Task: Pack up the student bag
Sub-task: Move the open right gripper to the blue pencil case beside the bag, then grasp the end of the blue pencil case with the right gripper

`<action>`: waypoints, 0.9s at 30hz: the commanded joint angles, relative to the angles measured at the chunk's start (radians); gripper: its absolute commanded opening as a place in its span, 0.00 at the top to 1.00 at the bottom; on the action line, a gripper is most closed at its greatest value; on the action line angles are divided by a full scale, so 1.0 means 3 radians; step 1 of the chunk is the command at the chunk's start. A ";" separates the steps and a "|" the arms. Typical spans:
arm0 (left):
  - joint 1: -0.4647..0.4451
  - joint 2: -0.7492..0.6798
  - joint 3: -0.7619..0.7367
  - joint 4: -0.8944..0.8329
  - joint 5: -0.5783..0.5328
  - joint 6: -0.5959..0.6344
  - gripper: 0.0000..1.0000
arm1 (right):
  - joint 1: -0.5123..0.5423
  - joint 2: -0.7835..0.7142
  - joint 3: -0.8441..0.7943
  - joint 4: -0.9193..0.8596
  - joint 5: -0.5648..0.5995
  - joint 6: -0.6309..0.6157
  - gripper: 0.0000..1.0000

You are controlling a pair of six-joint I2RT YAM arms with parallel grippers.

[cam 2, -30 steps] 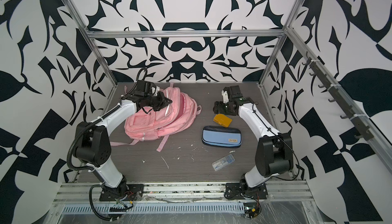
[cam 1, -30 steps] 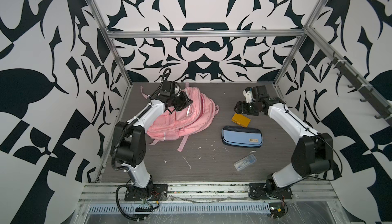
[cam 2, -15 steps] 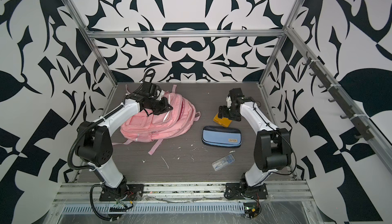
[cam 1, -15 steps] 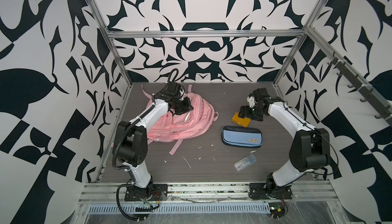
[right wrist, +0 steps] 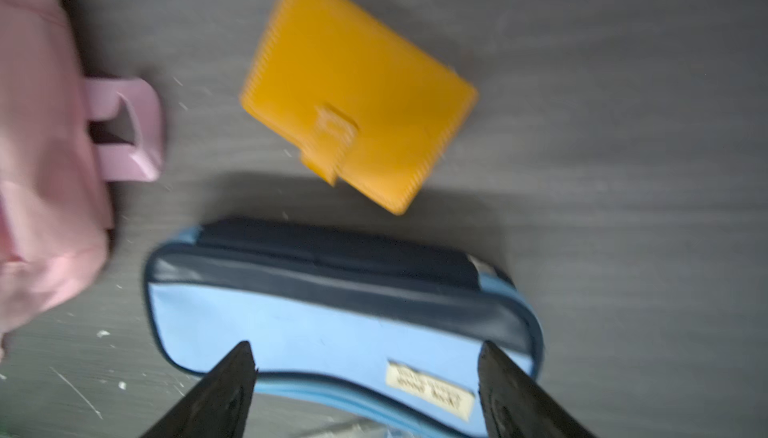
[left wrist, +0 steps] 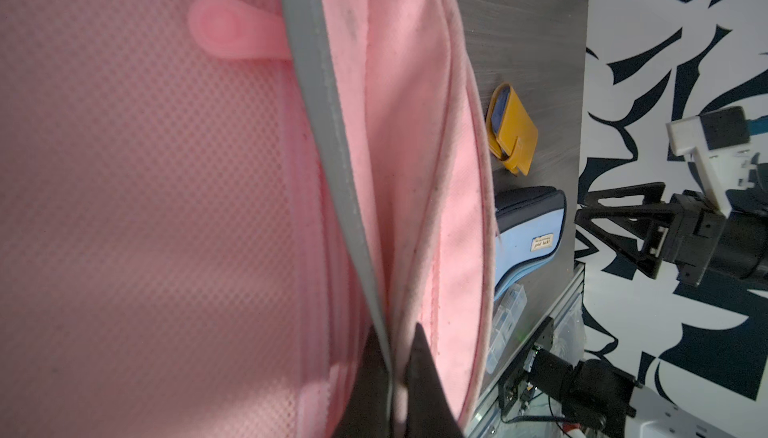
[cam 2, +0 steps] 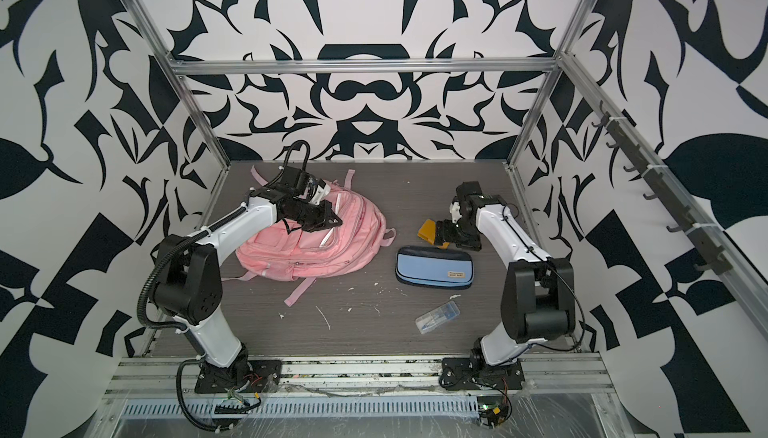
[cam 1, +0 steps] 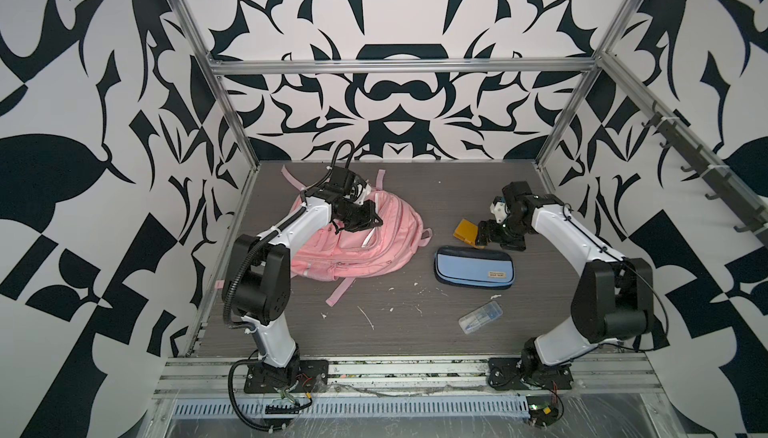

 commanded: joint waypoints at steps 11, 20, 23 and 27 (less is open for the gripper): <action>-0.0060 0.0146 0.0083 -0.0131 0.0298 0.0523 1.00 | -0.0676 -0.0345 -0.0284 -0.0240 0.0000 0.0068 0.12; -0.0060 0.0177 0.0125 -0.0149 0.0071 0.0487 1.00 | -0.1002 0.0057 -0.0614 0.0217 -0.0557 0.0155 0.20; -0.0059 0.0157 0.0143 -0.0077 0.0064 0.0401 1.00 | -0.1011 0.0185 -0.0551 0.0236 -0.0622 0.0120 0.26; -0.0060 0.0131 0.0230 -0.0072 0.0057 0.0348 1.00 | -0.1008 0.0256 -0.0530 0.0294 -0.0685 0.0103 0.32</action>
